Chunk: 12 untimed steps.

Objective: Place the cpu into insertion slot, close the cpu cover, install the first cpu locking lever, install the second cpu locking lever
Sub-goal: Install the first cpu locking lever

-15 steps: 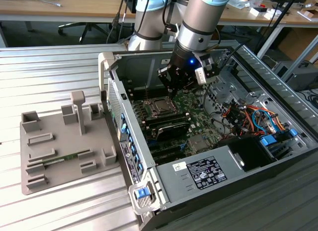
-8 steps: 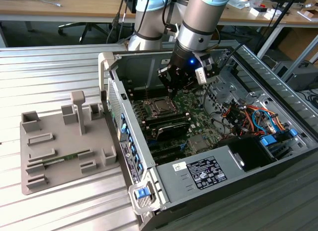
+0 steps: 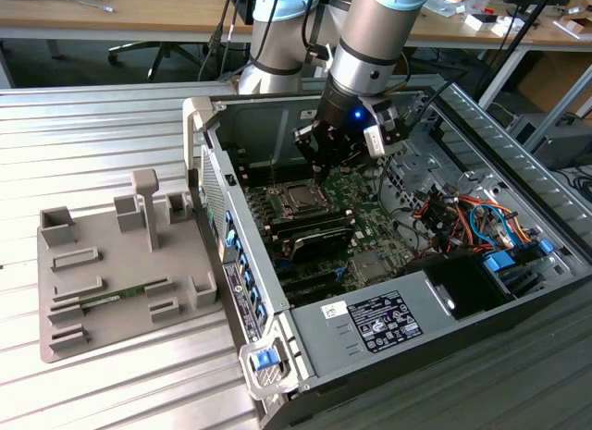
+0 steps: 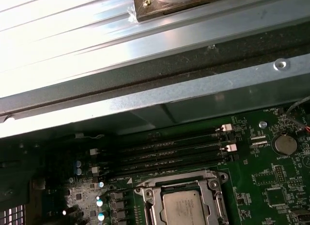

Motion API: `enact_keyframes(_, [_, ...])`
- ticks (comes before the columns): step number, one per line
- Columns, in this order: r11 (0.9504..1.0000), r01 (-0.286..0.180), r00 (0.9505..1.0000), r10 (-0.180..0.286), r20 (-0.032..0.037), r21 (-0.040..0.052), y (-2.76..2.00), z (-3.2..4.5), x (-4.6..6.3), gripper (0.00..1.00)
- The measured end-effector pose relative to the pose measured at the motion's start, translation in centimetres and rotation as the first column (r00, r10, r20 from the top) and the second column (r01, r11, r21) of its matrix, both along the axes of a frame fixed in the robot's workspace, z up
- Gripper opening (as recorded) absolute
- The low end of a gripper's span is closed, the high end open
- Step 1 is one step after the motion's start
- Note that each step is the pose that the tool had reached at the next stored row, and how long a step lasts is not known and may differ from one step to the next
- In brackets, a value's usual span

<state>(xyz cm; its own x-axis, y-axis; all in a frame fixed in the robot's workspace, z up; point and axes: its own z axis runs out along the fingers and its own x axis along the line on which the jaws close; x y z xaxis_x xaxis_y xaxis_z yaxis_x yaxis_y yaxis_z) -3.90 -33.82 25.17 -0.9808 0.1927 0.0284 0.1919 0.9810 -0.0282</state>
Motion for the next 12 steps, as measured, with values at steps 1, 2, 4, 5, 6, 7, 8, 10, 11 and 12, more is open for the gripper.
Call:
enact_keyframes(1, [1.0, -0.001, 1.0, 0.001, 0.0, 0.0, 0.0, 0.0, 0.0, 0.1])
enact_keyframes(2, [1.0, -0.003, 1.0, 0.003, 0.0, -0.0001, 0.0, 0.0, 0.0, 0.1])
enact_keyframes(4, [1.0, -0.006, 1.0, 0.006, 0.0, 0.0, 0.0, 0.0, 0.0, 0.1])
enact_keyframes(5, [1.0, -0.008, 1.0, 0.008, 0.0, 0.0, 0.0, 0.0, 0.0, 0.1])
enact_keyframes(6, [1.0, -0.01, 1.0, 0.01, 0.0, 0.0, 0.0, 0.0, 0.0, 0.1])
enact_keyframes(7, [0.9999, -0.01, 0.9999, 0.01, 0.0, 0.0, 0.0, 0.0, 0.0, 0.1])
enact_keyframes(8, [0.9999, -0.012, 0.9999, 0.012, 0.0, 0.0, 0.0, 0.0, 0.0, 0.1])
enact_keyframes(10, [0.9999, -0.015, 0.9999, 0.015, 0.0, 0.0, 0.0, 0.0, 0.0, 0.1])
enact_keyframes(11, [0.9999, -0.017, 0.9999, 0.017, 0.0, 0.0, 0.0, 0.0, 0.0, 0.1])
enact_keyframes(12, [0.9998, -0.019, 0.9998, 0.019, 0.0, 0.0, 0.0, 0.0, 0.0, 0.1])
